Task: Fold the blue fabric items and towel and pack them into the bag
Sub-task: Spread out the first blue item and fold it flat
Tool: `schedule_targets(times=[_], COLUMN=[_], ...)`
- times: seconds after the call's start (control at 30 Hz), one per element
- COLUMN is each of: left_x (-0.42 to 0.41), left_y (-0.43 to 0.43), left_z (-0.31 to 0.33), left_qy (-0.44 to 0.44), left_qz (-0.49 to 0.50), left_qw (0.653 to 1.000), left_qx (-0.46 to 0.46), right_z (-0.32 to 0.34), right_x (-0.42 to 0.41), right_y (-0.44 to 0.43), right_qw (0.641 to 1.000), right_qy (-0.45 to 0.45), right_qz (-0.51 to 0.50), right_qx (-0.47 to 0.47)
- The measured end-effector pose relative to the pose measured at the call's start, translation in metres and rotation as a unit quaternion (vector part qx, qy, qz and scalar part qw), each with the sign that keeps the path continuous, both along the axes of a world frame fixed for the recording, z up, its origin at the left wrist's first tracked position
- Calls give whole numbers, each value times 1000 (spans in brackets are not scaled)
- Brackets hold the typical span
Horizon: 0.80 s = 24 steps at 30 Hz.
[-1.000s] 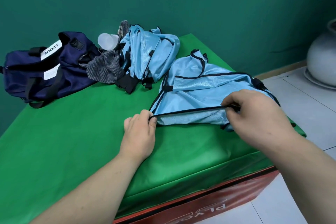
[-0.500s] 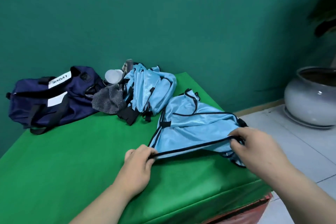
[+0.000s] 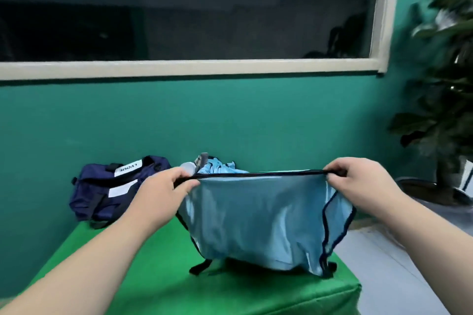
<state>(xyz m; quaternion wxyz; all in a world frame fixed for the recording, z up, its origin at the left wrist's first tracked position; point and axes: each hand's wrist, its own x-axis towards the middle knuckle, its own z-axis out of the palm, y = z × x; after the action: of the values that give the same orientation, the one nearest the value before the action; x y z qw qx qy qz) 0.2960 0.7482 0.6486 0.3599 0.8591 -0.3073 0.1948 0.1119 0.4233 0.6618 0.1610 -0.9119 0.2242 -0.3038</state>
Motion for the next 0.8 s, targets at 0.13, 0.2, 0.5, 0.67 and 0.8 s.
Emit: schedule_targets(times=[0.13, 0.2, 0.5, 0.67, 0.8], left_x=[-36, -49, -94, -109, -115], left_y=[39, 58, 127, 152, 164], left_z=[56, 78, 123, 127, 127], left_qy=[-13, 2, 24, 27, 46], left_qz=[22, 7, 22, 56, 51], left_qw=[1000, 1000, 998, 998, 997], left_qx=[2, -21, -52, -24, -48], right_z=[43, 60, 85, 85, 87], right_x=[-30, -40, -68, -74, -75], right_y=[26, 40, 84, 94, 99], right_qw=[1000, 999, 997, 994, 993], right_qy=[-4, -2, 22, 53, 11], right_qz=[21, 35, 61, 90, 114], right_qx=[-5, -10, -34, -39, -20])
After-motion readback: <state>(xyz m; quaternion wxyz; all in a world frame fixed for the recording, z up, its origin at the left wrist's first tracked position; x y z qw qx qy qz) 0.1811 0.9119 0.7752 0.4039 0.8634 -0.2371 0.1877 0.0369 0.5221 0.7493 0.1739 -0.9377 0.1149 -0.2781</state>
